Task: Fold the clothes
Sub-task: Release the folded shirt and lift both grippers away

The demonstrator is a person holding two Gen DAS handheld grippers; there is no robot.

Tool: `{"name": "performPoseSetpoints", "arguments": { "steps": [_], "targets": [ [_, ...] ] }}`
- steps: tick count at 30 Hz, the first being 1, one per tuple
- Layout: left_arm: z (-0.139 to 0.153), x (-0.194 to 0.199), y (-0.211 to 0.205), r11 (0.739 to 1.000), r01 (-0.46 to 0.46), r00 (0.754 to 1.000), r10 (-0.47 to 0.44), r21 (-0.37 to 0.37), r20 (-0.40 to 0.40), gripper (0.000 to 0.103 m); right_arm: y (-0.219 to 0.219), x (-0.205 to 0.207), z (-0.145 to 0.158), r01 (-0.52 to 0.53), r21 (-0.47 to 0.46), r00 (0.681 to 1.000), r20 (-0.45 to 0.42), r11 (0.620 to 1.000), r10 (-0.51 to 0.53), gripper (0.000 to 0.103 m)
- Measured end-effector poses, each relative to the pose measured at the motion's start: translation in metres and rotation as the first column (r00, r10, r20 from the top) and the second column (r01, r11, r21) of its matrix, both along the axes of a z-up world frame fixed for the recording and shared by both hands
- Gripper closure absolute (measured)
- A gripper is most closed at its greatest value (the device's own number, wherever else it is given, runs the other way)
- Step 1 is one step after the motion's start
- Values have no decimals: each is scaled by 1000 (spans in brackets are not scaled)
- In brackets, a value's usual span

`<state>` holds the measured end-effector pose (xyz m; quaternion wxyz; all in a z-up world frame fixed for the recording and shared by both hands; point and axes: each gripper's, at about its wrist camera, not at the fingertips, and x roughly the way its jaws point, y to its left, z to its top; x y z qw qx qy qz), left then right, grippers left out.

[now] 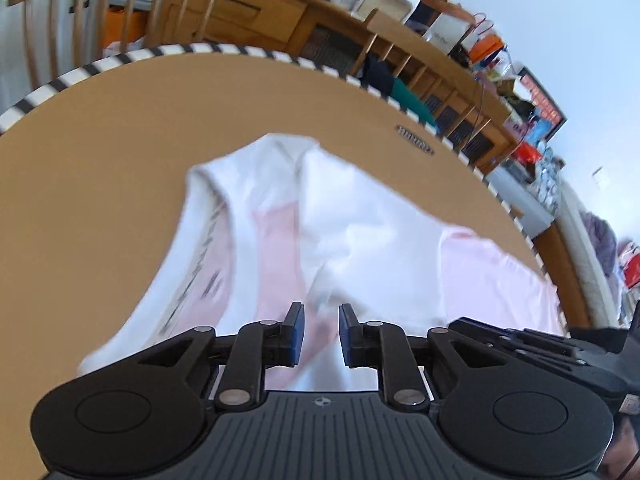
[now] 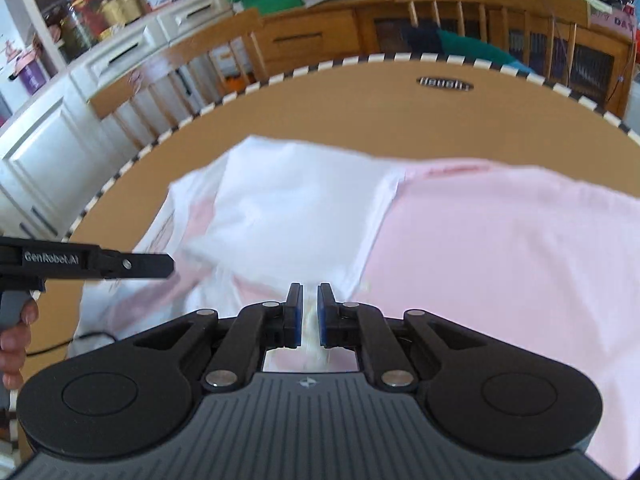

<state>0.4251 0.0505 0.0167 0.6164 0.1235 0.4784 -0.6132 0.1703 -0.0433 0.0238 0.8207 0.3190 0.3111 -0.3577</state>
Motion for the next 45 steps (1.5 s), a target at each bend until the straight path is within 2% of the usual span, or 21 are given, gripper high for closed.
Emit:
{"name": "performPoseSetpoints", "arguments": {
  "steps": [3, 7, 9, 11, 12, 15, 17, 19, 20, 21, 24, 27, 29, 31, 32, 35, 37, 38, 42, 43, 45],
  "targets": [
    [11, 5, 0, 999, -11, 1000, 11, -43, 1, 79, 4, -9, 11, 14, -1, 999, 46, 1000, -14, 89],
    [12, -6, -43, 992, -11, 1000, 13, -123, 18, 76, -25, 7, 7, 108, -17, 991, 81, 994, -106, 89],
    [3, -18, -60, 995, 10, 999, -5, -104, 42, 75, -40, 20, -7, 131, 10, 989, 64, 991, -131, 89],
    [-10, -26, -65, 999, 15, 999, -13, -45, 48, 75, -44, 27, -22, 135, 36, 991, 12, 990, -136, 90],
    [-18, -30, -65, 1000, 15, 999, -15, -13, 46, 76, -40, 27, -25, 129, 12, 992, 11, 992, -129, 91],
    [-24, -34, -52, 998, 50, 993, -45, -45, 110, 81, -27, 23, -27, 91, -40, 996, -12, 995, -92, 92],
    [-21, -33, -46, 997, 54, 992, -47, -56, 115, 81, -23, 20, -25, 82, -46, 996, -18, 996, -83, 92],
    [-17, -30, -39, 995, 51, 993, -41, -88, 111, 80, -18, 16, -19, 81, -60, 996, -19, 995, -82, 89],
    [-15, -30, -37, 993, 65, 988, -51, -94, 145, 78, -16, 16, -16, 78, -70, 996, -27, 994, -80, 85],
    [-19, -31, -37, 995, 77, 983, -64, -67, 171, 78, -13, 16, -17, 70, -74, 996, -50, 995, -74, 84],
    [-22, -29, -37, 994, 79, 983, -65, -75, 170, 80, -10, 17, -17, 72, -99, 995, -63, 992, -78, 84],
    [-4, -13, -24, 995, 21, 995, -12, -96, 94, 78, -7, -2, 0, 150, -30, 989, 25, 988, -149, 82],
    [13, 4, -3, 993, -15, 999, 18, -120, 27, 61, 9, -25, 19, 184, -31, 980, 90, 983, -180, 82],
    [27, 20, 22, 991, -42, 999, 38, -131, -33, 52, 32, -57, 35, 253, -27, 959, 135, 967, -248, 73],
    [30, 27, 35, 992, -47, 998, 41, -120, -53, 47, 47, -75, 38, 298, -1, 943, 155, 955, -294, 61],
    [27, 48, 79, 994, -100, 984, 94, -34, -150, 39, 95, -129, 39, 434, 93, 876, 190, 896, -444, 60],
    [19, 59, 107, 988, -152, 960, 155, 32, -231, 38, 131, -164, 32, 538, 169, 802, 199, 826, -563, 57],
    [13, 64, 119, 982, -182, 943, 191, 58, -272, 37, 148, -181, 28, 590, 211, 750, 214, 780, -625, 54],
    [-11, 75, 157, 948, -278, 864, 317, 155, -390, 35, 213, -241, 4, 716, 415, 479, 293, 562, -827, 49],
    [-17, 75, 164, 939, -293, 848, 341, 178, -406, 35, 225, -252, -2, 726, 454, 424, 296, 517, -856, 49],
    [-25, 74, 173, 929, -317, 826, 370, 192, -426, 36, 245, -268, -9, 745, 493, 347, 289, 449, -892, 49]
  ]
}}
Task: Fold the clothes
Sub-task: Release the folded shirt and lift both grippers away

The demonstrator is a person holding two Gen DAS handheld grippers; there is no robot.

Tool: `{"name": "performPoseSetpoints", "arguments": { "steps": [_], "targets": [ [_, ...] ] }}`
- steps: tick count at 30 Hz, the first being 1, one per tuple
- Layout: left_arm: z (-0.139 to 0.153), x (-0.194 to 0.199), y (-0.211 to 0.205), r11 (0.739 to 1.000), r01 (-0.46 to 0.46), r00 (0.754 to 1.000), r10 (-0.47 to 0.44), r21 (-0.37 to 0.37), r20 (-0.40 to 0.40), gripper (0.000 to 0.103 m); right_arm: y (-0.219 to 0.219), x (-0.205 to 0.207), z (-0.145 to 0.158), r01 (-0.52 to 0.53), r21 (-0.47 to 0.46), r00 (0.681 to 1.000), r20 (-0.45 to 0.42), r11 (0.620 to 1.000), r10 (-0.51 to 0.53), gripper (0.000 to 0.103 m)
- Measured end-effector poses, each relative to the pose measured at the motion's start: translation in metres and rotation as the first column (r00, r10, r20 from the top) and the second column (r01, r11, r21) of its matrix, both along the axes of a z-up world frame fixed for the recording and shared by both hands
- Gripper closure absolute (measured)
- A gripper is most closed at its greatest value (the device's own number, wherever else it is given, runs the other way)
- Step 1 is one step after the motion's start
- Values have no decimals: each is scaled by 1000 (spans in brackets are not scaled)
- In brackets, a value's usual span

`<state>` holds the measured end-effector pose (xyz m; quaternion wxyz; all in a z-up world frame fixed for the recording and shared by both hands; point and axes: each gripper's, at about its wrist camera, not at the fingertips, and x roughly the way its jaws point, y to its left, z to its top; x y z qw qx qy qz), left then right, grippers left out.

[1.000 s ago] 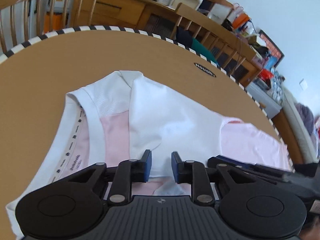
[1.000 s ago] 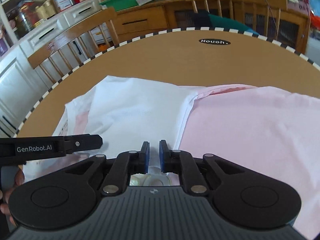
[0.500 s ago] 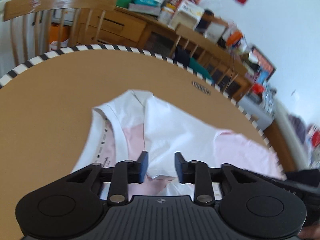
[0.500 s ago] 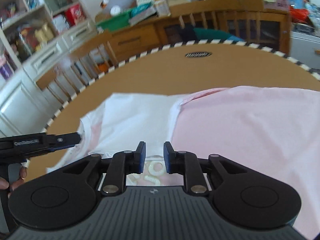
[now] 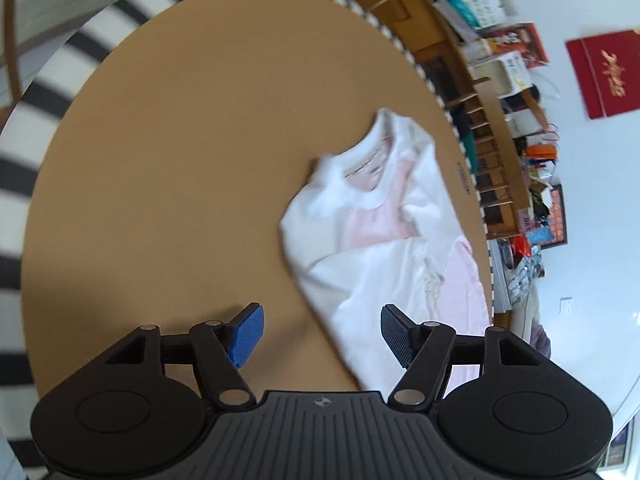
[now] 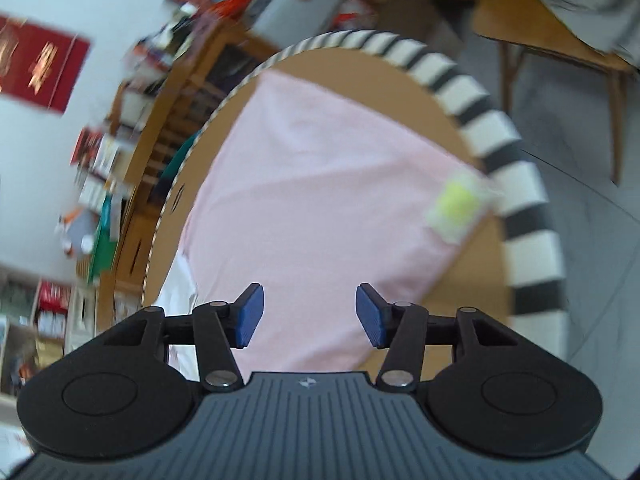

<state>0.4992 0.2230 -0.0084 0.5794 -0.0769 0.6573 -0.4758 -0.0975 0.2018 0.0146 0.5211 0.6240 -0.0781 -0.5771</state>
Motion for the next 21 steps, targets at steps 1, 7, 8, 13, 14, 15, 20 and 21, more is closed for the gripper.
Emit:
{"name": "performPoseSetpoints", "arguments": {
  "steps": [1, 7, 8, 13, 14, 15, 20, 21],
  "targets": [
    [-4, 0, 4, 1000, -18, 1000, 18, -7, -13, 35, 8, -7, -2, 34, 4, 999, 8, 999, -34, 49],
    [-18, -8, 4, 995, -97, 993, 95, -30, -62, 35, 31, -39, -29, 212, 50, 974, 74, 976, -215, 49],
    [-19, -10, 3, 994, -109, 992, 107, -31, -67, 35, 31, -42, -34, 224, 59, 971, 77, 973, -228, 49],
    [-19, -18, -2, 988, -154, 986, 152, -30, -66, 35, 24, -54, -54, 263, 89, 953, 134, 961, -273, 49],
    [-17, -20, -4, 987, -156, 986, 154, -26, -56, 35, 23, -56, -58, 259, 99, 952, 142, 961, -272, 51],
    [-17, -21, -4, 986, -163, 985, 162, -22, -52, 35, 23, -56, -61, 261, 93, 948, 160, 961, -273, 51],
    [-14, -22, -1, 981, -195, 979, 195, -5, -52, 35, 9, -61, -59, 251, 58, 960, 113, 966, -256, 51],
    [-13, -23, -1, 981, -193, 980, 193, -3, -46, 35, 5, -63, -57, 239, 62, 965, 96, 969, -245, 52]
  ]
}}
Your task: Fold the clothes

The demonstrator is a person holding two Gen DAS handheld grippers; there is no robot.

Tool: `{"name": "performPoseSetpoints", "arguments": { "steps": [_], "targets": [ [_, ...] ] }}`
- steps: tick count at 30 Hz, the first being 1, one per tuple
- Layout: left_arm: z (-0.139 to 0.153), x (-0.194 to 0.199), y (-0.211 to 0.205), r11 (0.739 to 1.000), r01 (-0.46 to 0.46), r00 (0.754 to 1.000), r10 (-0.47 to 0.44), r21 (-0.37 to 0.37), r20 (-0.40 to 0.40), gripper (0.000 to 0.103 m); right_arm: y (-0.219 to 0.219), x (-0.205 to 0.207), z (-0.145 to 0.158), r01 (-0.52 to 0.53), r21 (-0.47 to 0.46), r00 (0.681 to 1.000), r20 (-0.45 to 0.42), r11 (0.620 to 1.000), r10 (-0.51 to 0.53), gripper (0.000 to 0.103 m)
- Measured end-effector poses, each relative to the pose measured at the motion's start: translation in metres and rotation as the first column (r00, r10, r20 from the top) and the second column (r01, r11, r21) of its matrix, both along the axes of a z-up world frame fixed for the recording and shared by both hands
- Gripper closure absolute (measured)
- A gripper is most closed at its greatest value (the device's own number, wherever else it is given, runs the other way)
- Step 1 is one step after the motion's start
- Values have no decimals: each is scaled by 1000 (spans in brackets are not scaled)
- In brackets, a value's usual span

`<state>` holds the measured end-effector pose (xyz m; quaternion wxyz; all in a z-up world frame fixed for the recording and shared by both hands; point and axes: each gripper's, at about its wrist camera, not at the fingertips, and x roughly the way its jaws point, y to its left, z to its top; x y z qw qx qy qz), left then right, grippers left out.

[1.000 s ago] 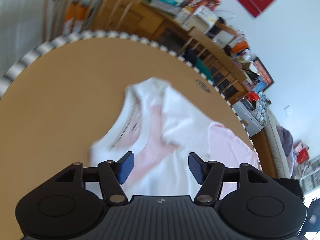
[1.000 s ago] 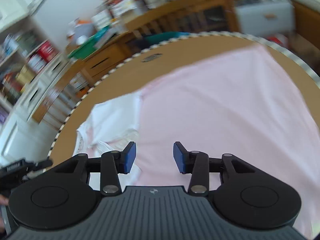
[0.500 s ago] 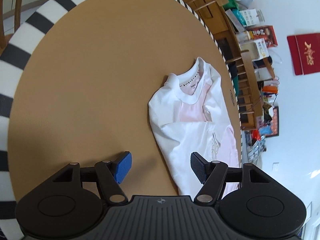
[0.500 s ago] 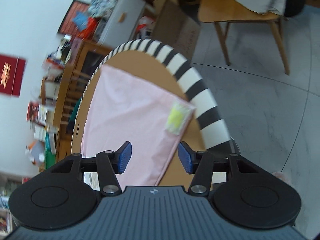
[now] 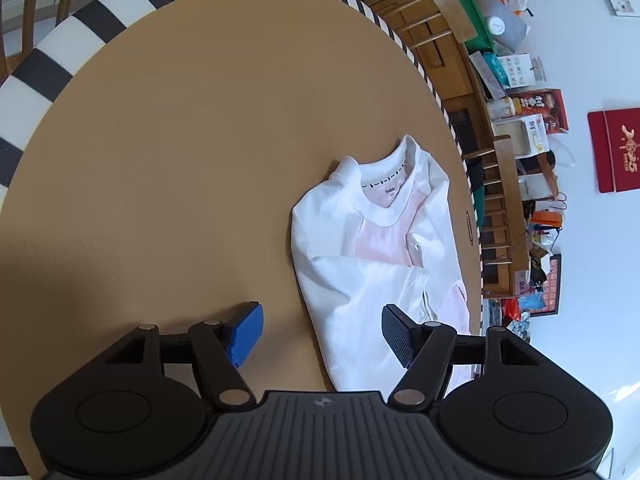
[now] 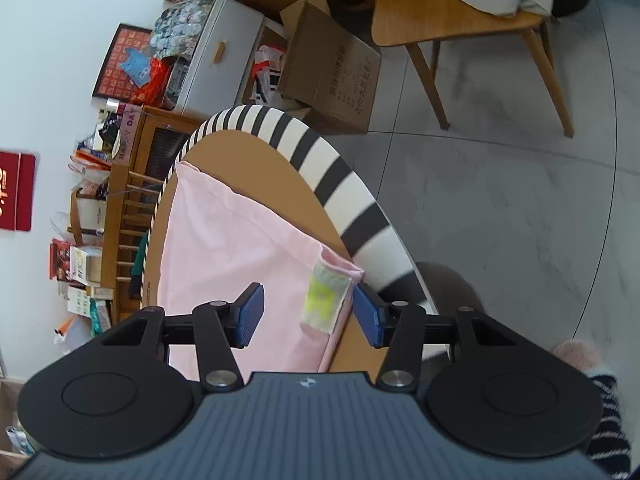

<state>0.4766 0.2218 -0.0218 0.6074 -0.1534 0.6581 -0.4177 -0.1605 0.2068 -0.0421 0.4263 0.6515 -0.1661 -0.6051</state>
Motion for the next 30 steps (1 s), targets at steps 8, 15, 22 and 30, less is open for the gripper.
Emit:
{"name": "performPoseSetpoints", "arguments": {
  "steps": [8, 15, 22, 30],
  "targets": [
    [4, -7, -6, 1000, 3, 999, -3, -3, 40, 32, -25, 24, 26, -167, 91, 957, -223, 982, 184, 52],
    [4, -12, -30, 1000, 15, 998, -13, -17, 68, 32, -28, 12, 19, -149, 116, 974, -154, 982, 166, 90],
    [6, -19, -44, 998, 65, 982, -68, 24, 174, 72, -30, 8, 14, -141, 124, 978, -136, 982, 157, 95],
    [-4, -4, -28, 999, 42, 989, -46, 33, 143, 100, -26, 3, 9, -134, 116, 986, -87, 984, 144, 96]
  ]
}}
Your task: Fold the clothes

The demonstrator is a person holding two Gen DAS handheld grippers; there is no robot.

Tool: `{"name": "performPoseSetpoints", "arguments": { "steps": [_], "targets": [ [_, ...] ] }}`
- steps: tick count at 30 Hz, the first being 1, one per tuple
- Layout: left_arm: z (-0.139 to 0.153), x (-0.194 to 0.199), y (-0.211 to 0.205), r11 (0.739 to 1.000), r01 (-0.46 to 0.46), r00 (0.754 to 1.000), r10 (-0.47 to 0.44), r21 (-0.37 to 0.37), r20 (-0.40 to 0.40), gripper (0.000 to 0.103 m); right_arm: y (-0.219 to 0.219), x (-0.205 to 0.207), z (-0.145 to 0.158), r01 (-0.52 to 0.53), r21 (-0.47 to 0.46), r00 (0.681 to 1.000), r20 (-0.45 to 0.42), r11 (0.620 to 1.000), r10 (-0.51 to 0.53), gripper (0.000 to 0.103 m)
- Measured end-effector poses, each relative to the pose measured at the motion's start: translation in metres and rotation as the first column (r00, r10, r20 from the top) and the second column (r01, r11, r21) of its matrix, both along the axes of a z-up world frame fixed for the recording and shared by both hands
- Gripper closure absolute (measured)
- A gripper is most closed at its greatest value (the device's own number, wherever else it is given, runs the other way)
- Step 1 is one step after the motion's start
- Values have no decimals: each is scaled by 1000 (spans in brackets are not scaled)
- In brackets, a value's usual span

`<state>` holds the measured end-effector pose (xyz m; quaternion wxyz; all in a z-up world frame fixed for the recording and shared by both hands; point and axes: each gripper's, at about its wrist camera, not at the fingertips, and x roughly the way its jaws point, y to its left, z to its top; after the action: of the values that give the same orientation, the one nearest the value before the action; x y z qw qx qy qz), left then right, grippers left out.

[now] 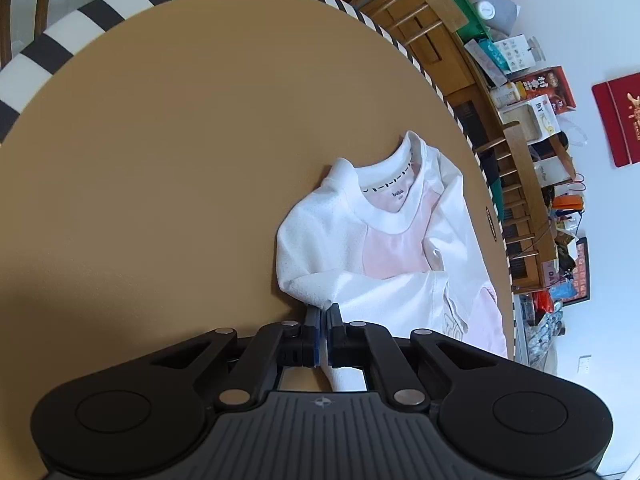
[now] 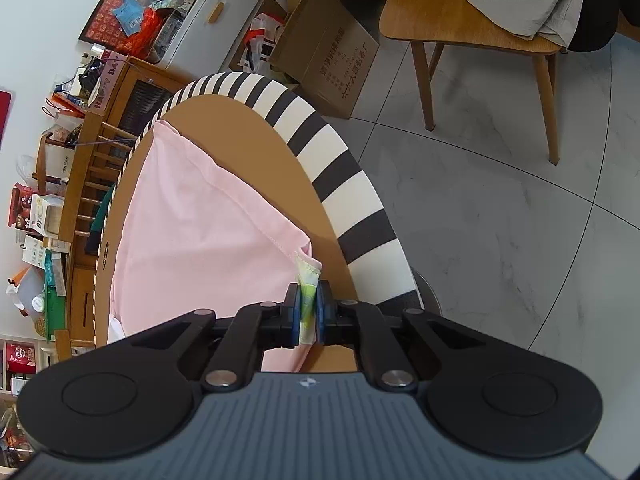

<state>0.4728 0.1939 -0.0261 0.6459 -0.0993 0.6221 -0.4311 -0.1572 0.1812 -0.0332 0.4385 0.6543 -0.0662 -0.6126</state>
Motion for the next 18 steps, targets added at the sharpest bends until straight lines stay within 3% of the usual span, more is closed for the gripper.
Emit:
{"name": "performPoseSetpoints", "arguments": {
  "steps": [9, 18],
  "targets": [
    [10, 6, 31, 1000, 17, 999, -17, 3, 34, 100, 23, -1, 4, -21, 31, 999, 31, 999, 20, 96],
    [43, 18, 88, 999, 27, 999, -26, 41, -29, 101, 69, 4, 37, -89, 78, 995, 54, 993, 85, 96]
  ]
}}
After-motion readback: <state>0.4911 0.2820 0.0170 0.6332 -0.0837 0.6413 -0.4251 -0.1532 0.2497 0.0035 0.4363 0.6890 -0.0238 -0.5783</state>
